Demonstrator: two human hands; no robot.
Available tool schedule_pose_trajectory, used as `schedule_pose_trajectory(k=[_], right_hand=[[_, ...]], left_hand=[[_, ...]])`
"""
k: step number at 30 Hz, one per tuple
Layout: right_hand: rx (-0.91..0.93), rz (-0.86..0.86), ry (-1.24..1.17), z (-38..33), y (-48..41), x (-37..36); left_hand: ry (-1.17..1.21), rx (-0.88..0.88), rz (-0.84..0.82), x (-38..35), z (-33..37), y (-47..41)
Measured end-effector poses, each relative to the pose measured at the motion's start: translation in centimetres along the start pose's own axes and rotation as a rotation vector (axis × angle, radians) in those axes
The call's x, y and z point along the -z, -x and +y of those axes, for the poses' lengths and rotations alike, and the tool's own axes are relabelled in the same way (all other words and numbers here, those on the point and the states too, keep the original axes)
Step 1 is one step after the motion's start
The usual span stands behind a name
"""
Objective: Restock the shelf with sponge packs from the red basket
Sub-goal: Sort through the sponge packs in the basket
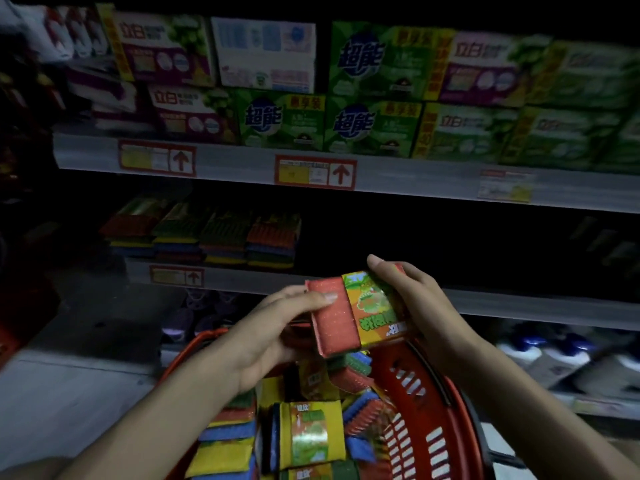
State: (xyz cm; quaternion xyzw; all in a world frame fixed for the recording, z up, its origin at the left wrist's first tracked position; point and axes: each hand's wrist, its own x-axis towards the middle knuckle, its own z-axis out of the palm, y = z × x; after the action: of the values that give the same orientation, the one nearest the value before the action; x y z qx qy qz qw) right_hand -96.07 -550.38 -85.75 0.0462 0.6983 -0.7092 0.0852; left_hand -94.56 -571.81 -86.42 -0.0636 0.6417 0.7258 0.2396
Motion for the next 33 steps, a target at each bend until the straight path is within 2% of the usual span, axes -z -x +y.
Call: schedule_pose_trajectory(k=[4, 12, 17, 20, 24, 28, 33], right_hand=[[-0.022, 0.042, -0.075, 0.4, 0.4, 0.9], [-0.040, 0.119, -0.017, 1.8, 1.0, 2.2], [-0.077, 0.180, -0.081, 3.0, 0.3, 1.8], [-0.075, 0.098, 0.019, 2.7, 0.2, 0.4], [0.019, 0.089, 0.215, 2.3, -0.6, -1.0], [0.045, 0.096, 0.138, 1.6, -2.1, -1.2], [0.156, 0.185, 0.195, 2.1, -4.6, -1.2]], left_hand=[[0.093, -0.006, 0.057, -1.1, 0.6, -0.7], [0.264, -0.017, 0.162, -3.3, 0.2, -2.2], [0.358, -0.036, 0.277, -4.2, -0.5, -3.1], [0.304, -0.089, 0.363, -4.2, -0.9, -3.8], [0.298, -0.172, 0.455, -4.0, -0.7, -4.8], [0.281, -0.201, 0.465, -3.9, -0.3, -5.5], [0.154, -0.187, 0.511, -2.9, -0.3, -6.6]])
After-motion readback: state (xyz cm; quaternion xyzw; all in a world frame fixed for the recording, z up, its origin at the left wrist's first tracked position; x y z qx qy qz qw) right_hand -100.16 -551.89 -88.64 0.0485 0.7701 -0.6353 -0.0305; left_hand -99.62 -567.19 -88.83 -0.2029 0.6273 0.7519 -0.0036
